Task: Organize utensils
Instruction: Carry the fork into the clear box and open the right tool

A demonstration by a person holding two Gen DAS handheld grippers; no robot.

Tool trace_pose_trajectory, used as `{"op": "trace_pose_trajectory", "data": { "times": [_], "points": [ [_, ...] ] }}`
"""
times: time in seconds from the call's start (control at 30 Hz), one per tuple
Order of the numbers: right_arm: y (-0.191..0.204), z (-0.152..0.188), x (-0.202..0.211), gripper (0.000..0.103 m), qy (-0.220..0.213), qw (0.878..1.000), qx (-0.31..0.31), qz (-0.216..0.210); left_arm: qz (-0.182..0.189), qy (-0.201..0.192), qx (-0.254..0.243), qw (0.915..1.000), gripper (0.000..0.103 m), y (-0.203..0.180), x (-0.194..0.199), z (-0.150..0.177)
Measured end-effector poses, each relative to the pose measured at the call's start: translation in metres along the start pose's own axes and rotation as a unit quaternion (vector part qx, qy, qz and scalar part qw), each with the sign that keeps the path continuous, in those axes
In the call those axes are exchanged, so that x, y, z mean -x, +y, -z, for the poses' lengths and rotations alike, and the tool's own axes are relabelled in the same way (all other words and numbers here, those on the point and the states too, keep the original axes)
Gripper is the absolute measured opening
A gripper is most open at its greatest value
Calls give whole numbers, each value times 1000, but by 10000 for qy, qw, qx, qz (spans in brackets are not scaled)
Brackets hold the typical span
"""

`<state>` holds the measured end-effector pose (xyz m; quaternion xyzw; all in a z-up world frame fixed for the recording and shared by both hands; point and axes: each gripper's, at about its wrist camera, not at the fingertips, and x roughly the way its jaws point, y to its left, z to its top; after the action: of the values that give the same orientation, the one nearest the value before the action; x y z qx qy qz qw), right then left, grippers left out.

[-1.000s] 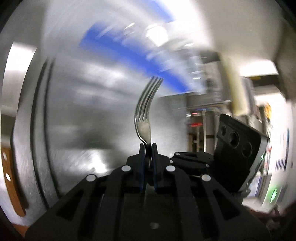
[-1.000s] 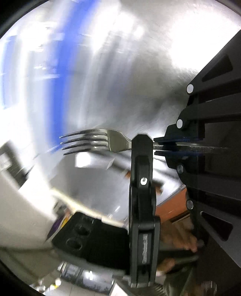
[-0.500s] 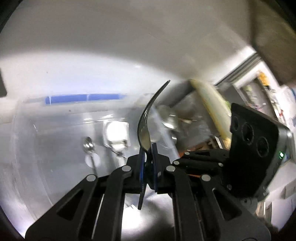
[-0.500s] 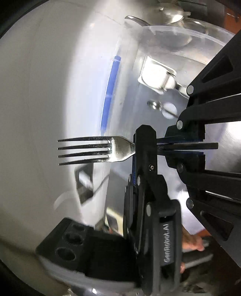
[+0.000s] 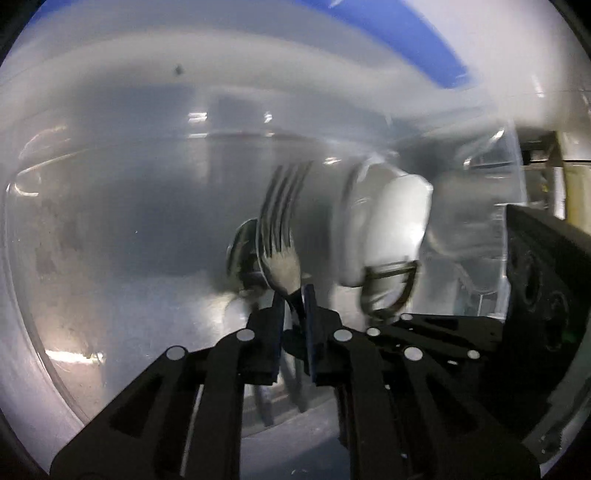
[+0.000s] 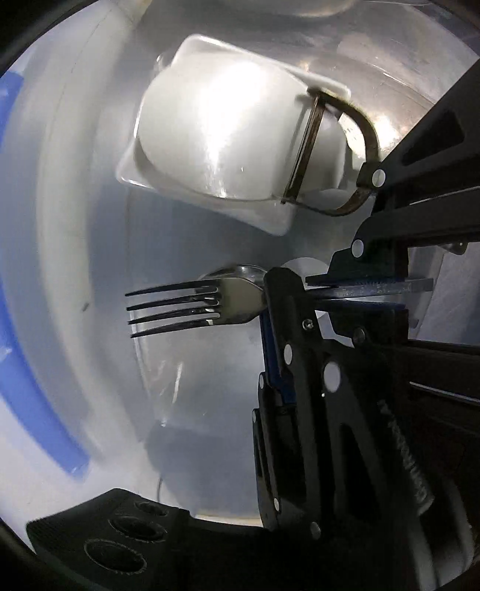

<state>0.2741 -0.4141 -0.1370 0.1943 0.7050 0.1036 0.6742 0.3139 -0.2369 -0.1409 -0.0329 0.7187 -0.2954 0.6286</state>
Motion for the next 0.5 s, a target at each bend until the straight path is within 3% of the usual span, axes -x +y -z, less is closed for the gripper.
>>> {"op": "trace_pose_trajectory", "data": {
  "times": [0.1,0.17,0.23,0.27,0.3,0.37,0.43,0.5],
  "points": [
    [3,1,9,12,9,9999,33,99,-448,-134,25,9989,12,3,14,8],
    [7,15,31,14,-247,9996,105,120,-472,-459,-44,9978,12,2,39,18],
    [17,40,69,17,-706,9970,320,69,-420,-1034,-237,9935,16,-8,83,44],
    [24,54,88,26,-971,9942,468,21,-317,-1389,-355,9892,22,-15,110,61],
    [42,84,116,34,-1334,9880,761,-156,-188,-1740,-461,9835,35,-17,136,81],
    [66,129,146,35,-1672,9760,1289,-534,144,-2461,-627,9671,57,-21,182,129],
    [101,179,150,44,-1737,9630,1908,-783,330,-3040,-640,9500,60,-14,217,174],
    [128,220,123,49,-1399,9598,2318,-742,360,-3415,-387,9384,60,0,237,214]
  ]
}}
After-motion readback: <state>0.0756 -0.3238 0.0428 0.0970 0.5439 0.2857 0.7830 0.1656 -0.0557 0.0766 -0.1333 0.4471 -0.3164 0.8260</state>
